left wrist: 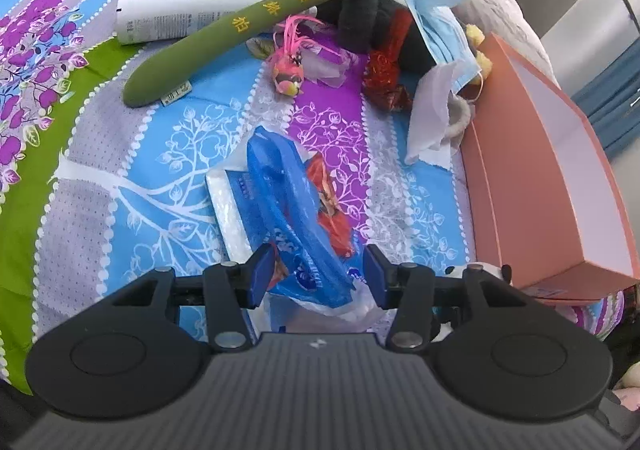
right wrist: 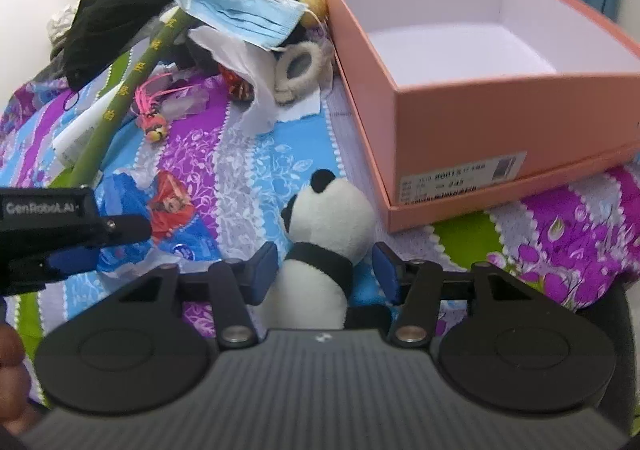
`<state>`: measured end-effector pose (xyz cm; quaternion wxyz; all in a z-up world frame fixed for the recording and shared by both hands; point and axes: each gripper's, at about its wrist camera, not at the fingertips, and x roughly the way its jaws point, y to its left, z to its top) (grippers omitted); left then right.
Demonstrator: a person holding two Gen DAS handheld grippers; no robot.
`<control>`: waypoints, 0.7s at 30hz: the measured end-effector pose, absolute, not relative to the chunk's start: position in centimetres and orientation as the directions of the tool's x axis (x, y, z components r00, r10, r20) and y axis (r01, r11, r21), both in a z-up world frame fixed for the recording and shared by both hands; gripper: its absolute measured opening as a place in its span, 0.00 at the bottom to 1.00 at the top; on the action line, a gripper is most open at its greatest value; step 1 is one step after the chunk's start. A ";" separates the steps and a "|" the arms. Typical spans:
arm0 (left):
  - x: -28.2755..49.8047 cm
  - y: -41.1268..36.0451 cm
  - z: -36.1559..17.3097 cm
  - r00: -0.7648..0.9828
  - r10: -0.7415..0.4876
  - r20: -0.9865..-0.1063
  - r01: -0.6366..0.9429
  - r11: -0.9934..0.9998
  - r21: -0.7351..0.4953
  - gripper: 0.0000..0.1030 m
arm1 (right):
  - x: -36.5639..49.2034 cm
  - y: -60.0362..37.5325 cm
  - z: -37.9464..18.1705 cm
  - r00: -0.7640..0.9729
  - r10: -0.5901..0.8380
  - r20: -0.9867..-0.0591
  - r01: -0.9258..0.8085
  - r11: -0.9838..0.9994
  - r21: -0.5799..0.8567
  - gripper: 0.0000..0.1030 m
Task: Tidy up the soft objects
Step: 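Close the left gripper on the blue snack bag and lift it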
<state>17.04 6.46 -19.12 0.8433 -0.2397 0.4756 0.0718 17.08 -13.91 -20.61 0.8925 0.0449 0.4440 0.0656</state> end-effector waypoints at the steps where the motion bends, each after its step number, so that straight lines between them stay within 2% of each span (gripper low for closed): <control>1: 17.1 6.4 -19.3 0.532 -0.118 -0.838 -0.351 0.870 -0.346 0.53 | 17.2 -14.1 -20.9 0.590 0.163 -0.791 -0.069 0.986 0.152 0.52; 6: 17.8 5.8 -19.9 0.513 -0.119 -0.850 -0.329 0.887 -0.323 0.51 | 17.8 -14.6 -21.8 0.569 0.197 -0.798 -0.065 0.979 0.195 0.49; 9: 18.3 5.9 -20.4 0.487 -0.128 -0.864 -0.330 0.889 -0.318 0.43 | 17.9 -14.6 -22.0 0.568 0.207 -0.797 -0.079 0.977 0.198 0.46; 11: 18.4 6.2 -20.6 0.478 -0.139 -0.867 -0.328 0.888 -0.323 0.31 | 17.8 -14.8 -21.9 0.569 0.215 -0.794 -0.082 0.975 0.206 0.45; 14: 18.3 6.5 -20.3 0.480 -0.142 -0.866 -0.312 0.895 -0.319 0.20 | 17.8 -14.8 -21.7 0.576 0.223 -0.786 -0.098 0.974 0.205 0.43; 17: 17.8 6.5 -19.3 0.495 -0.138 -0.858 -0.278 0.910 -0.307 0.14 | 17.5 -14.6 -21.1 0.589 0.232 -0.774 -0.126 0.973 0.196 0.42; 21: 17.1 6.1 -17.6 0.519 -0.131 -0.845 -0.230 0.930 -0.286 0.12 | 16.8 -14.4 -19.7 0.623 0.243 -0.743 -0.161 0.970 0.183 0.42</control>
